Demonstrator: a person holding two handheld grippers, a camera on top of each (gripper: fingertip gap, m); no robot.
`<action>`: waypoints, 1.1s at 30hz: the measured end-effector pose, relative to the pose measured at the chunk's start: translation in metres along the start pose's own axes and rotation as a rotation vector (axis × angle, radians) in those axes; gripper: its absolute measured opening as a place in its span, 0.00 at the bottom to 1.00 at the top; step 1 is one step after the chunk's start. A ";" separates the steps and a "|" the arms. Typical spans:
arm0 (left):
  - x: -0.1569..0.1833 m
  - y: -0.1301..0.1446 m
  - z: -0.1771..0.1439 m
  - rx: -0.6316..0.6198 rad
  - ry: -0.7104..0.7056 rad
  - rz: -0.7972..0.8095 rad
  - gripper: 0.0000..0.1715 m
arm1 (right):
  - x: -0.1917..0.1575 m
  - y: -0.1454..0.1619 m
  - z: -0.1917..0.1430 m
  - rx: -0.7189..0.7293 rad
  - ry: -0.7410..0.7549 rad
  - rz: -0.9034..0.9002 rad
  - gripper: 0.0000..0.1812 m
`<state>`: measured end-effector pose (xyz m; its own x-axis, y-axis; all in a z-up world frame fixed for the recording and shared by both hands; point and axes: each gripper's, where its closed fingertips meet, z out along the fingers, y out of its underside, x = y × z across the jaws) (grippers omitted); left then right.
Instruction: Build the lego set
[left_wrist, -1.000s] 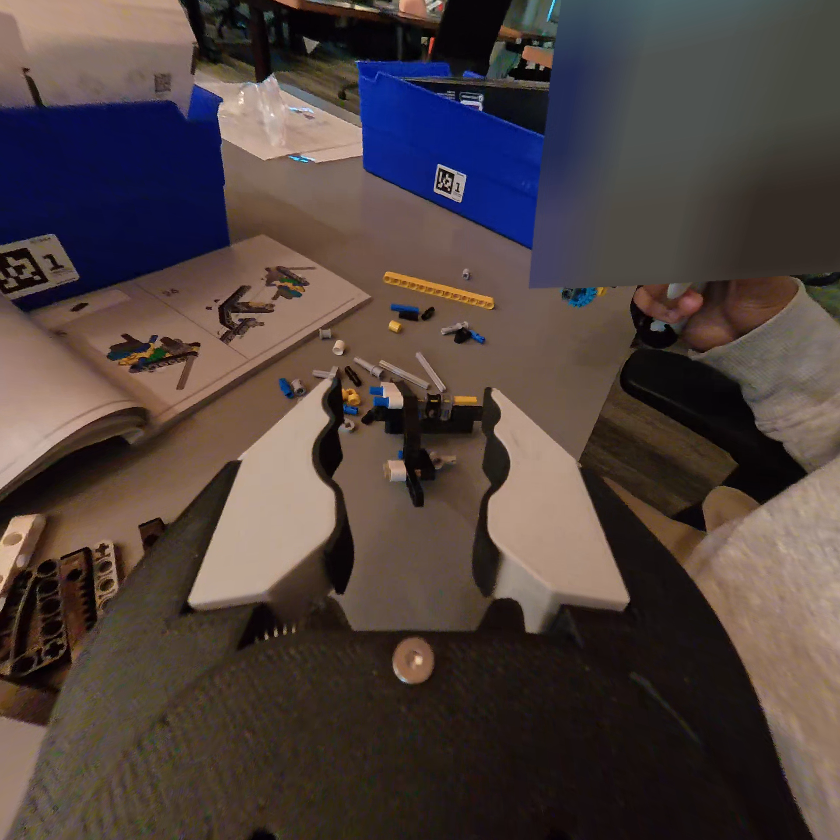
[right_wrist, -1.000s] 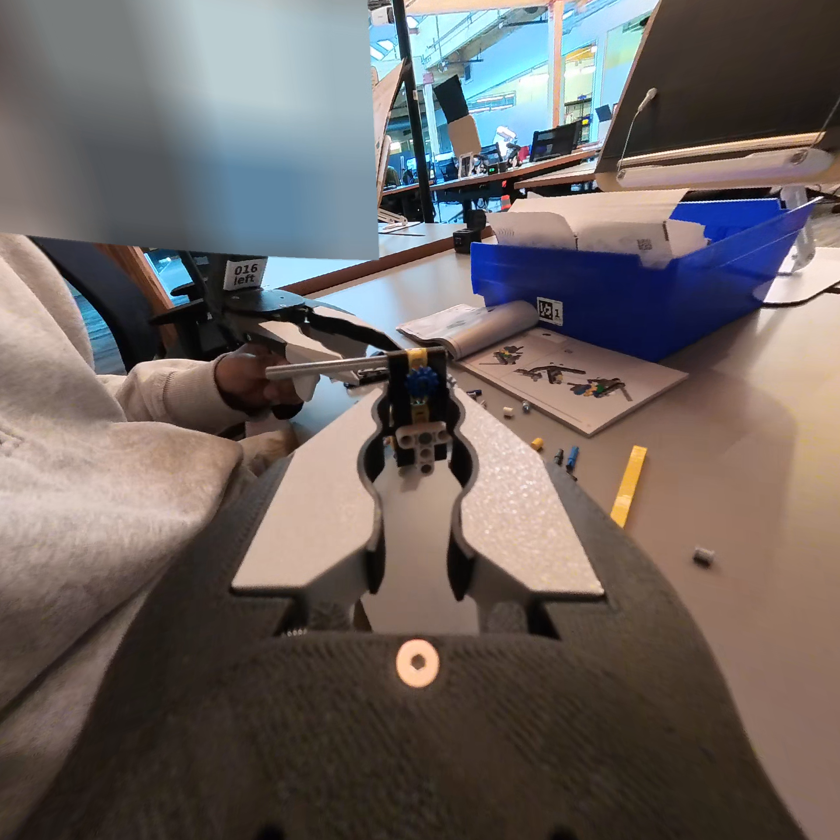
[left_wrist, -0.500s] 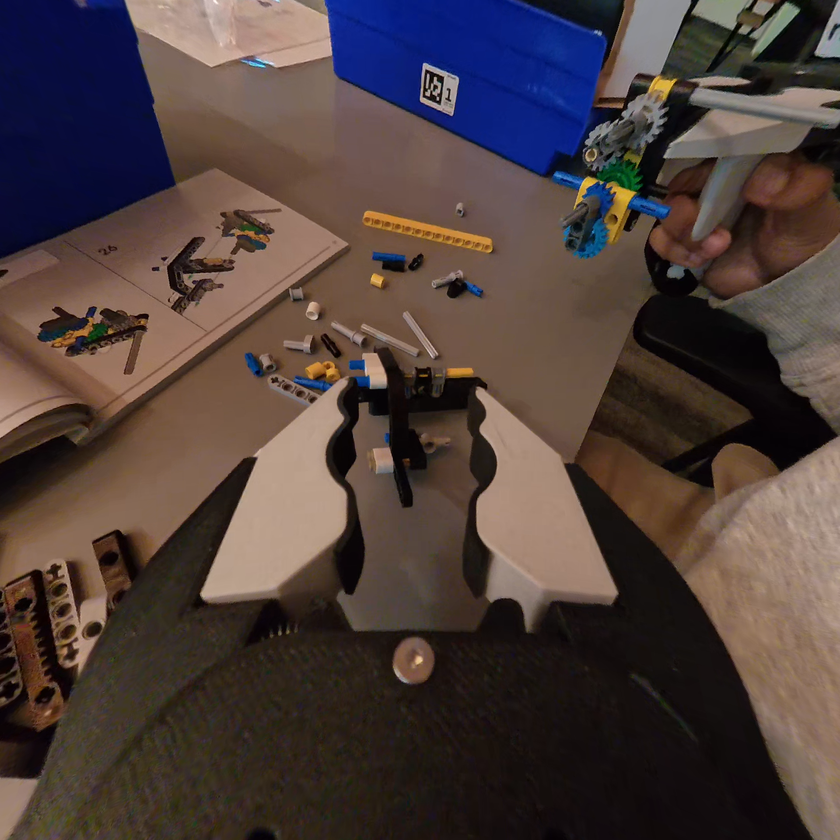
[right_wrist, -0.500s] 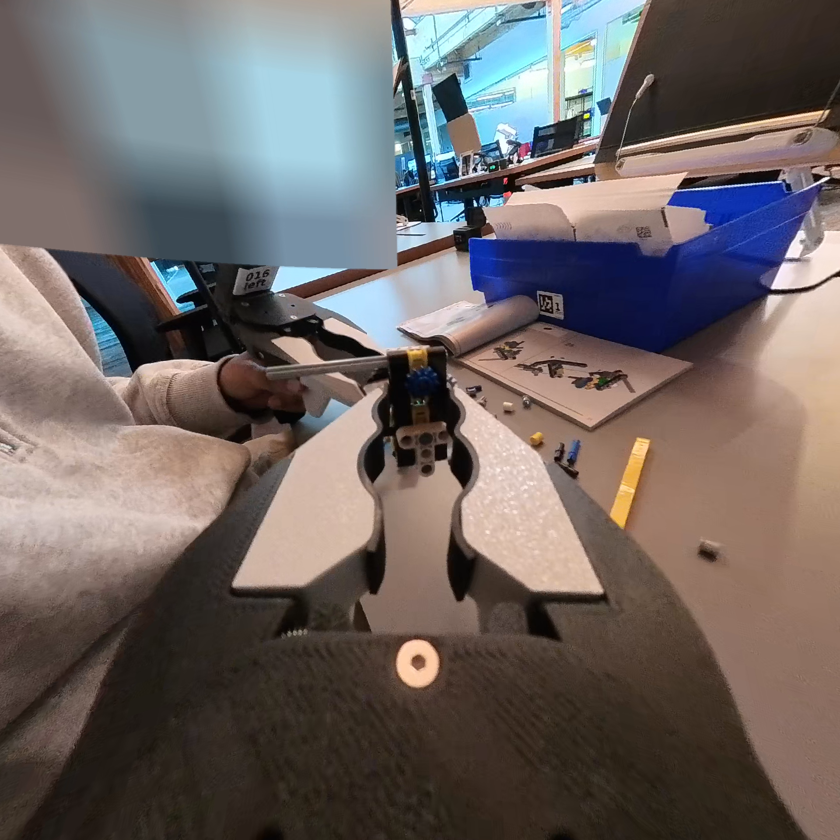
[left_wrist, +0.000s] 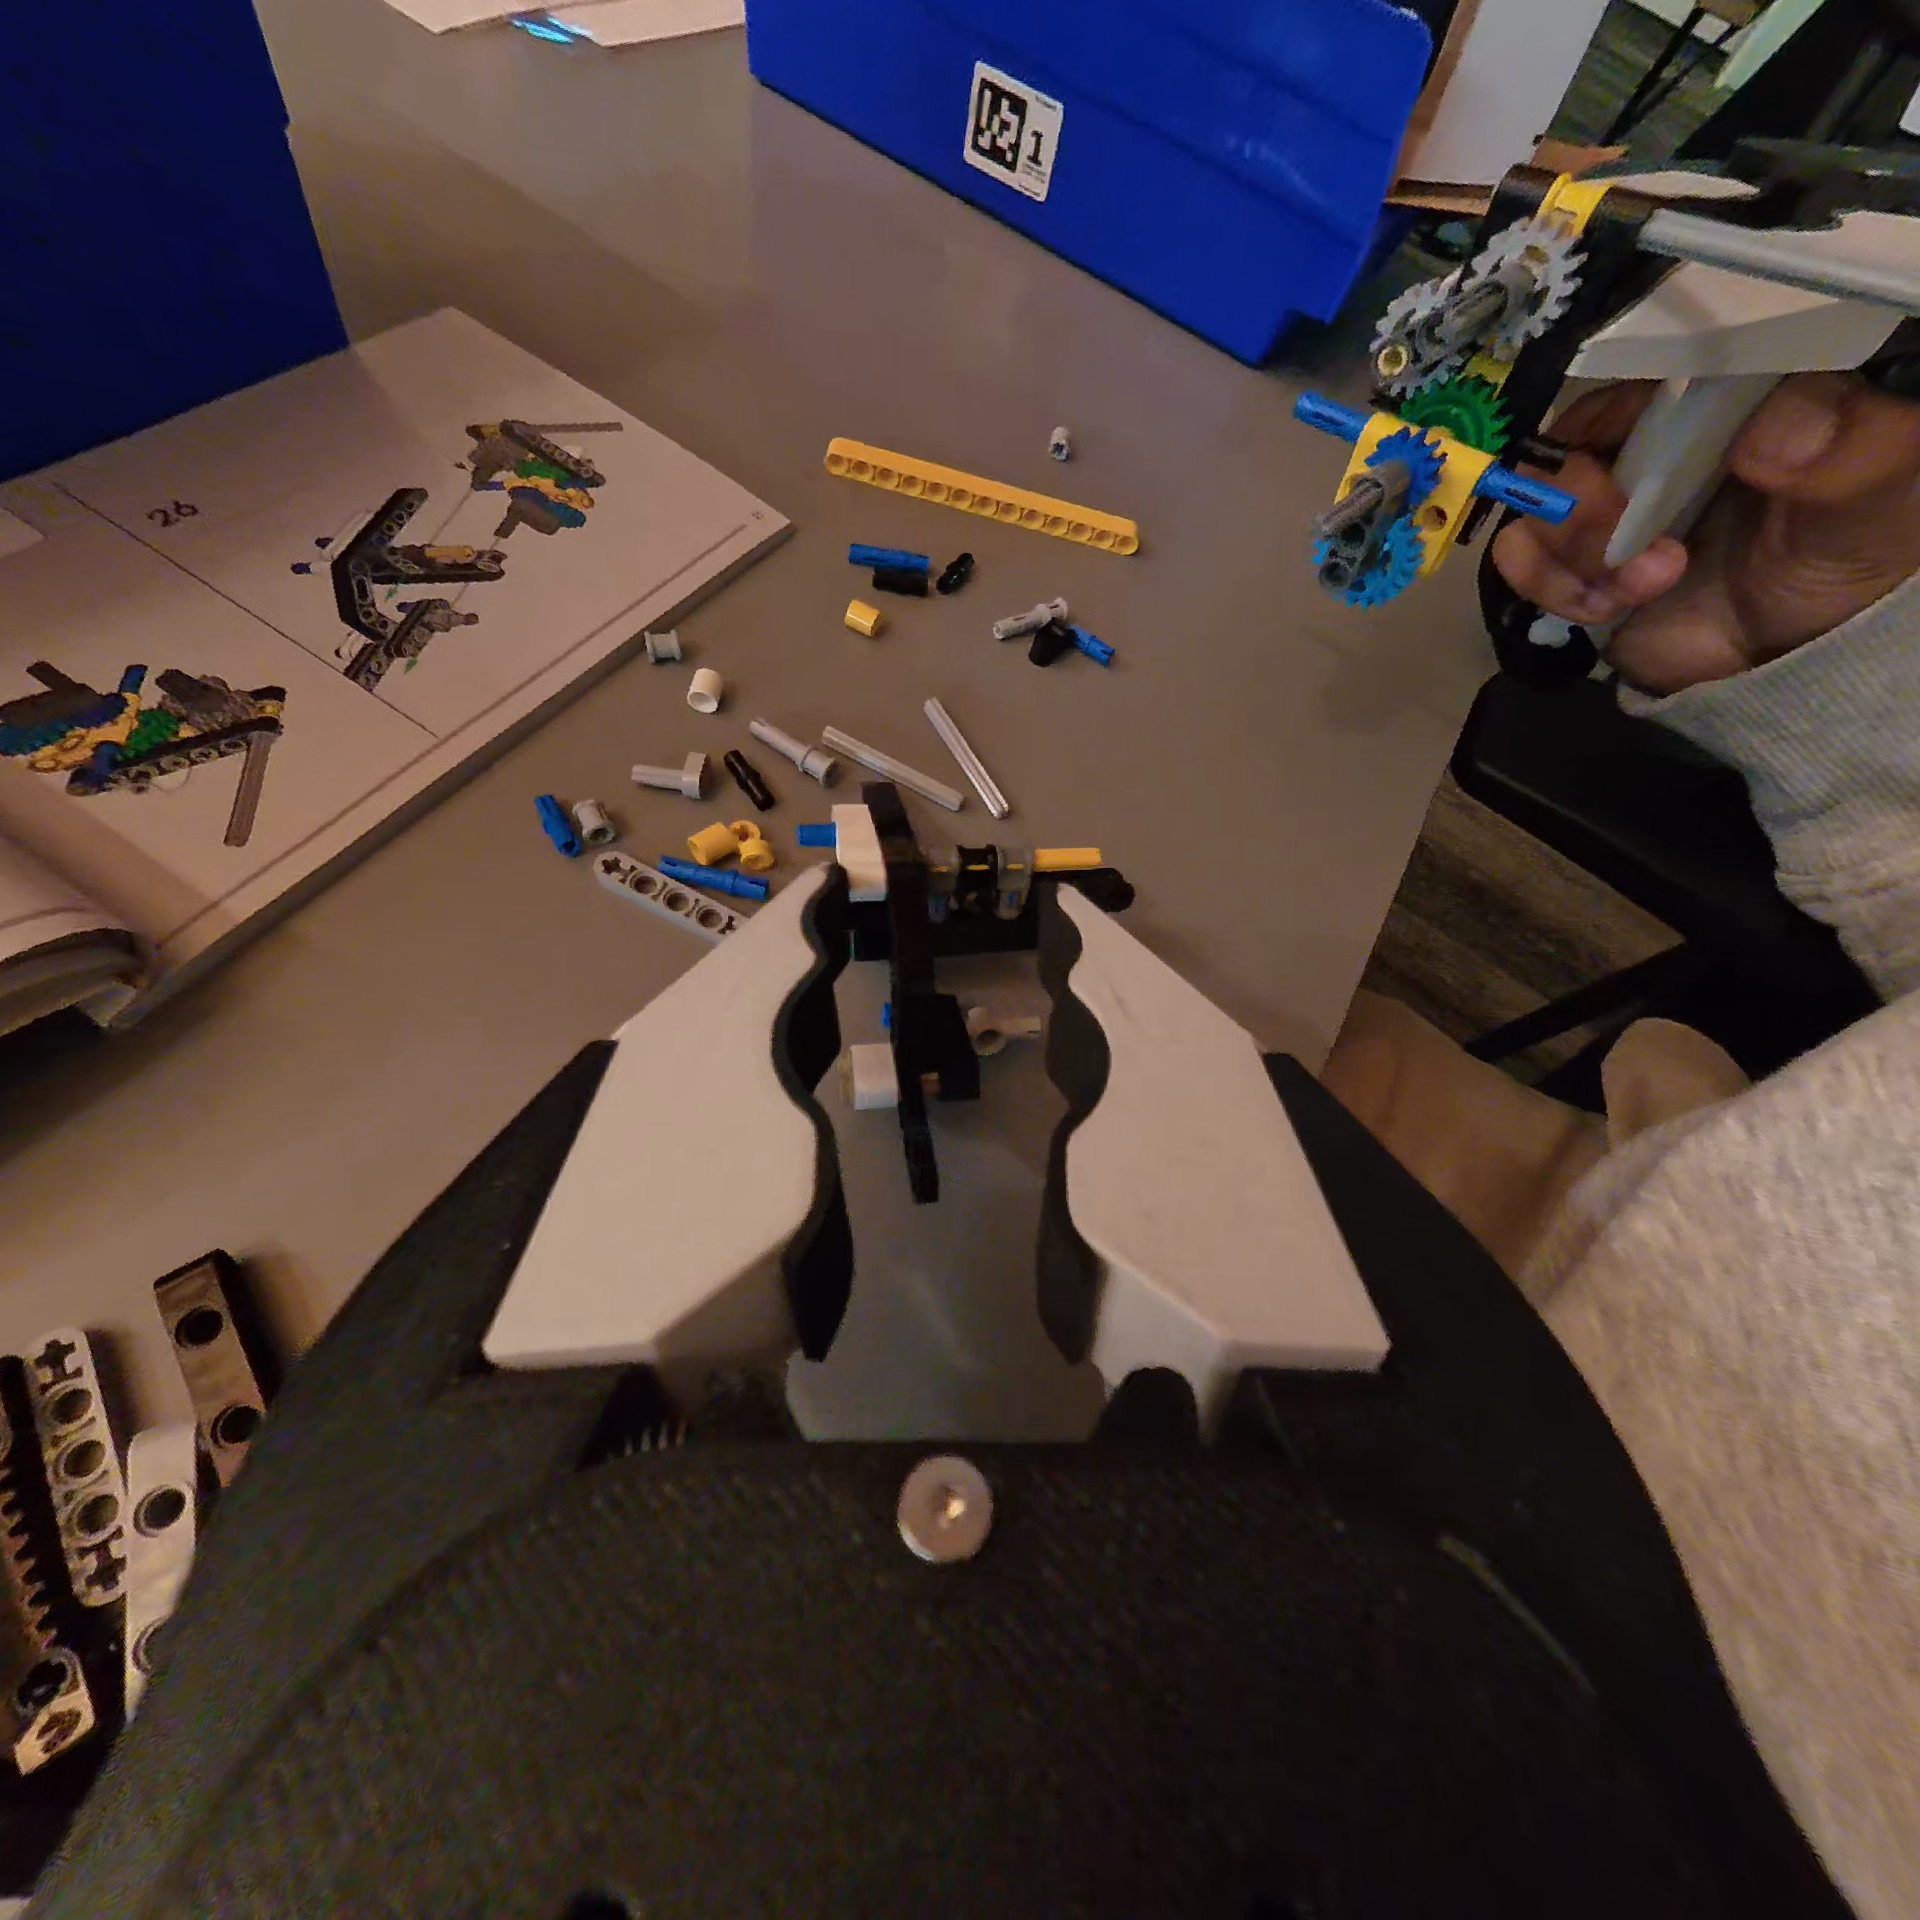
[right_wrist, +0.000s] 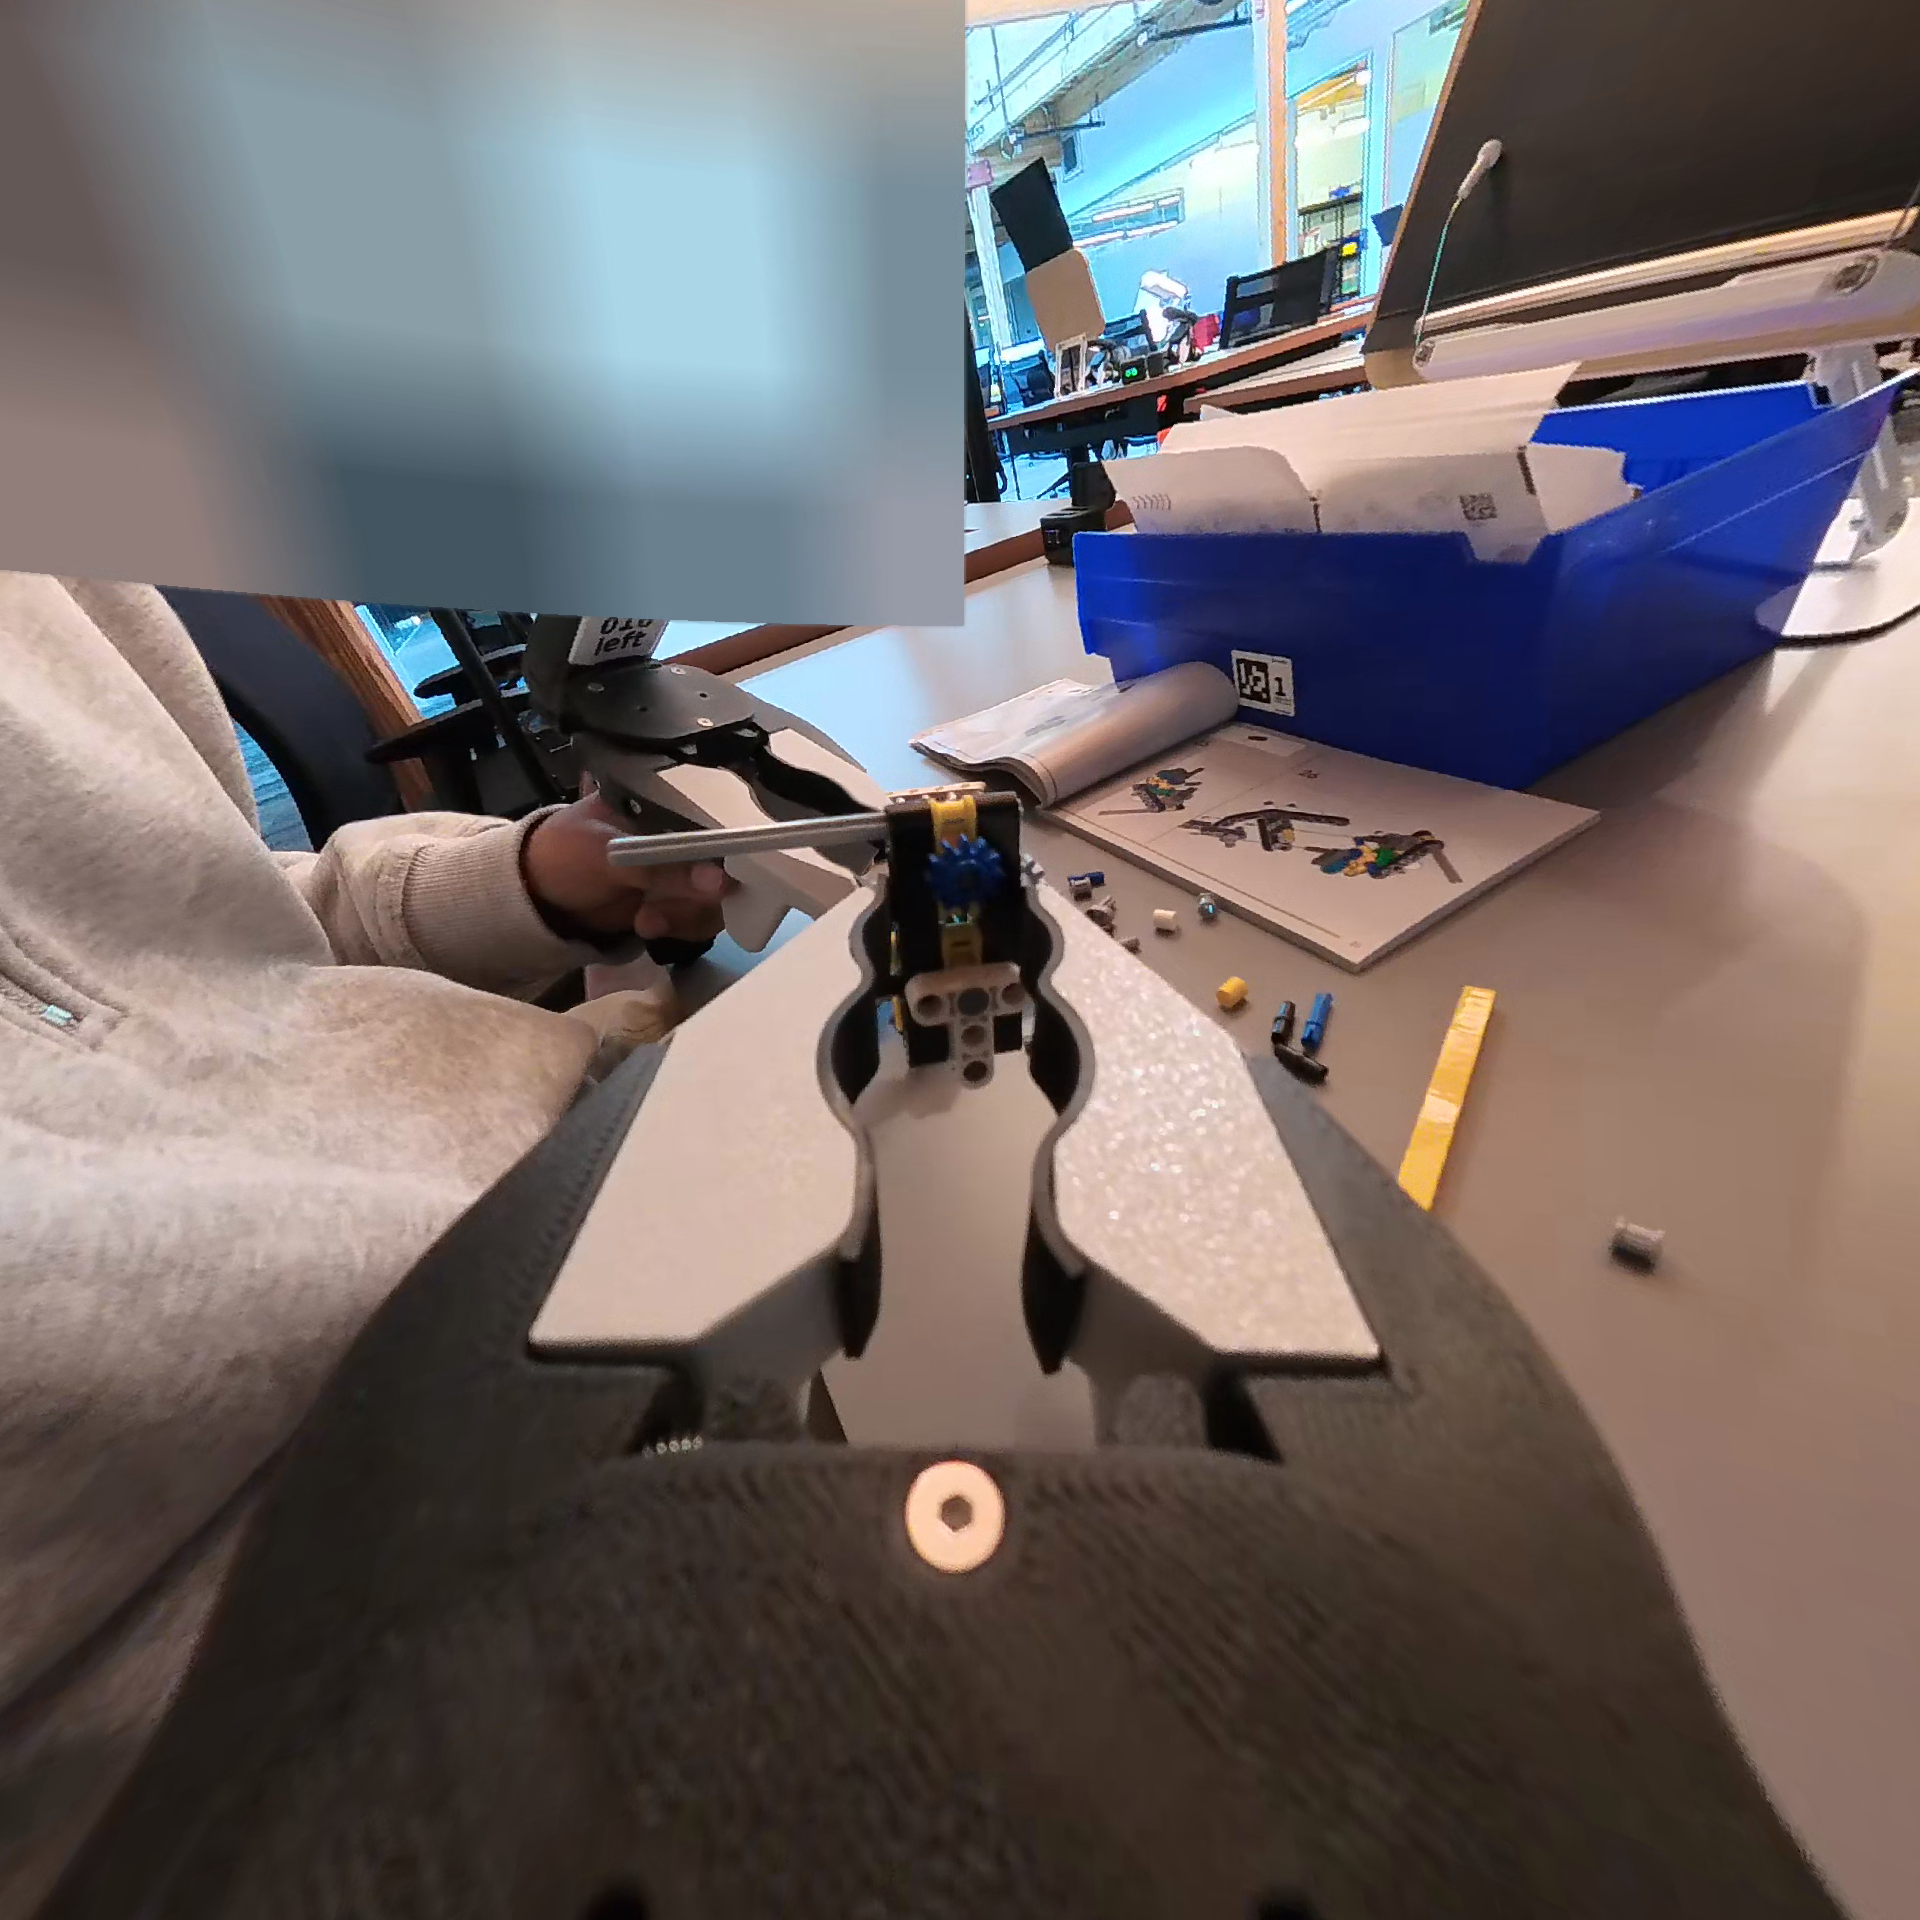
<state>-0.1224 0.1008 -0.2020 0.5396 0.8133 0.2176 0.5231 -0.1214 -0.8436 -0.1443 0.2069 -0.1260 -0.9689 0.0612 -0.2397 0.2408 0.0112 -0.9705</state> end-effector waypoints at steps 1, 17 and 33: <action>0.000 0.000 0.000 -0.003 0.000 0.000 0.20 | 0.001 0.000 0.000 -0.001 0.000 0.002 0.12; 0.000 -0.001 -0.001 0.007 0.017 -0.019 0.20 | 0.002 0.005 0.002 -0.015 -0.002 0.009 0.13; -0.001 0.000 -0.001 0.003 0.022 -0.026 0.21 | 0.001 0.007 0.001 -0.025 -0.007 0.010 0.12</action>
<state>-0.1228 0.0998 -0.2015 0.5403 0.8035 0.2501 0.5352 -0.0988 -0.8389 -0.1440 0.2056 -0.1326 -0.9668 0.0547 -0.2496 0.2518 0.0358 -0.9671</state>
